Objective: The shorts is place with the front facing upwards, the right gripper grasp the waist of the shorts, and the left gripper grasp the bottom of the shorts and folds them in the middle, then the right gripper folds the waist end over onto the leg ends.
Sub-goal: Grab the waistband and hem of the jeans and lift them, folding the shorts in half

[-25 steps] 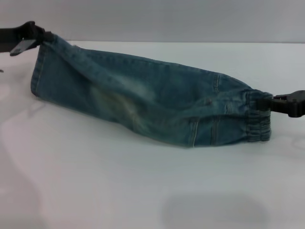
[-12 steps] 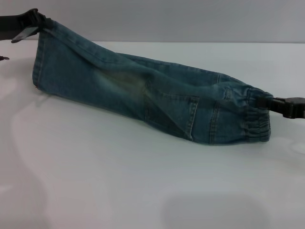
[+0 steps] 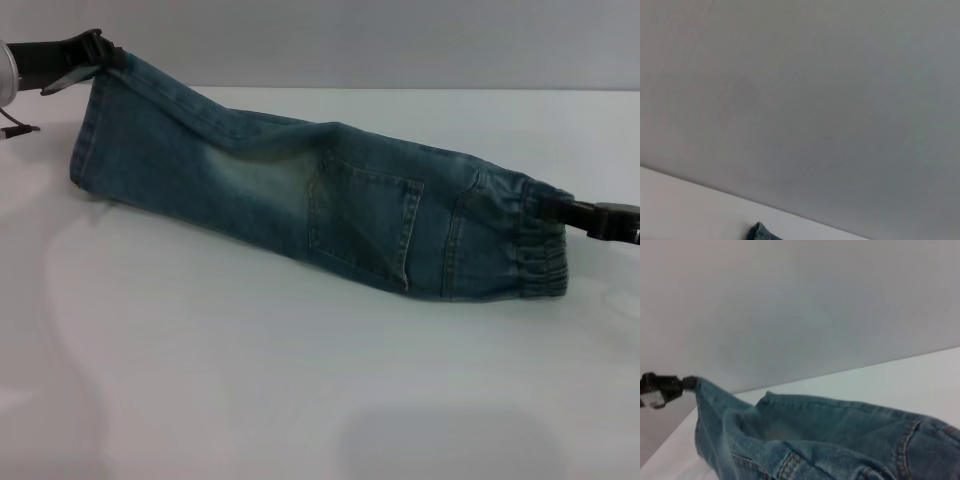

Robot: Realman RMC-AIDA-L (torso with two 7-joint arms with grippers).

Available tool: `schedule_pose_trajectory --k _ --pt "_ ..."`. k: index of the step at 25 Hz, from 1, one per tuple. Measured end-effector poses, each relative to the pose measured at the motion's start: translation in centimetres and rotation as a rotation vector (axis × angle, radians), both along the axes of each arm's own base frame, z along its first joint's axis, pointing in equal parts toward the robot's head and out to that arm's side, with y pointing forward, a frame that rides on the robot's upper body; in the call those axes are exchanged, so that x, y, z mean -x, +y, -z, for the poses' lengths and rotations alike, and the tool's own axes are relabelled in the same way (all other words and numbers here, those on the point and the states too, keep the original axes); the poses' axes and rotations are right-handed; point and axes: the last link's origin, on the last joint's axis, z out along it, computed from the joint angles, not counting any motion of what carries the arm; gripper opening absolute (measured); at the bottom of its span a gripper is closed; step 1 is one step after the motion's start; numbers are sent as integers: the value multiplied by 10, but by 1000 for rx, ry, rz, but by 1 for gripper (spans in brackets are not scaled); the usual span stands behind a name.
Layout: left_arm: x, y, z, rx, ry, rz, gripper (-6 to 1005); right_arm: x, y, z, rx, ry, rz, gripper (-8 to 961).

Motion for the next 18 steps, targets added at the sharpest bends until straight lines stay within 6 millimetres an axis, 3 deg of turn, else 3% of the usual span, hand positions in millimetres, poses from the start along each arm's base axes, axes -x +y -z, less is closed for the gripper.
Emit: schedule_pose_trajectory --k 18 --pt "-9 10 14 -30 91 19 63 -14 5 -4 -81 46 134 6"
